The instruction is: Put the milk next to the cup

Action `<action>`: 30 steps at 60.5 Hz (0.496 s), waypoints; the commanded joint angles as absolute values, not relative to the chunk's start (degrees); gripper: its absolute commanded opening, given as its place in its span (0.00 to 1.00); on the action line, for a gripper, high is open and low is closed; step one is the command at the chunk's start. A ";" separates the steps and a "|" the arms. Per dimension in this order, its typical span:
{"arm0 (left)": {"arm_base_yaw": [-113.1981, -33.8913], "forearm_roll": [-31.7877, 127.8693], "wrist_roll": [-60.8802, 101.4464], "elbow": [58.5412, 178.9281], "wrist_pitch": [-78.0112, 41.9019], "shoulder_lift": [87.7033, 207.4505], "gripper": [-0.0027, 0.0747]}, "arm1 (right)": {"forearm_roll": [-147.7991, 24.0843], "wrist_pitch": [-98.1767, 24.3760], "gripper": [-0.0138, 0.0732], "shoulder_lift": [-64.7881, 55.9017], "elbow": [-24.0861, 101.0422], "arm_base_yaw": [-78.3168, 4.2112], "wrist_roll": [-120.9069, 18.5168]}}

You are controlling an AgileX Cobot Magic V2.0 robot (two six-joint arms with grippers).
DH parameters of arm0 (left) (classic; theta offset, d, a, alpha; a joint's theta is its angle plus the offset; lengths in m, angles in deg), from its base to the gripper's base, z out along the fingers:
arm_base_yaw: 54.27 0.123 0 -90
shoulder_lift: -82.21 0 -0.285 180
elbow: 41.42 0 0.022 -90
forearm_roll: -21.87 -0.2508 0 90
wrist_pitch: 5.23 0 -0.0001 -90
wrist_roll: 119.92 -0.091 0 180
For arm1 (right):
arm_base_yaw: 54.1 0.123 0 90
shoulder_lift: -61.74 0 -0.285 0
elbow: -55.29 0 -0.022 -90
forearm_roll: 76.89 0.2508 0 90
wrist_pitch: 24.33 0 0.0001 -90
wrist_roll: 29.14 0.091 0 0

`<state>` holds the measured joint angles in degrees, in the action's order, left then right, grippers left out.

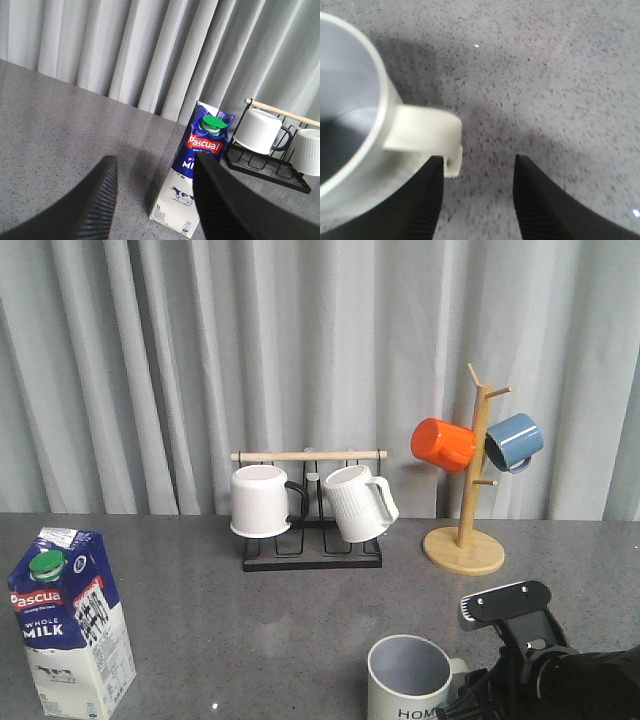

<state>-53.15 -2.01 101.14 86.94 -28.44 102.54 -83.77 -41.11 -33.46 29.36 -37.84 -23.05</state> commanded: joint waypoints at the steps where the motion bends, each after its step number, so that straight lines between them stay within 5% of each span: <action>1: -53.36 -2.14 101.15 88.84 -24.62 103.65 0.49 | -82.90 -41.83 0.55 -29.18 31.07 -37.82 -23.40; 21: -53.36 -2.14 101.15 88.84 -24.62 103.65 0.49 | -68.97 -56.53 0.54 -19.93 30.62 -37.82 -35.12; 30: -53.36 -2.14 101.21 88.84 -24.63 103.65 0.49 | -60.99 -65.13 0.47 -12.10 30.62 -37.82 -42.81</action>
<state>-53.15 -2.01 101.14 86.94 -28.44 102.54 -66.02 -62.44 -17.63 29.11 -37.84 -37.32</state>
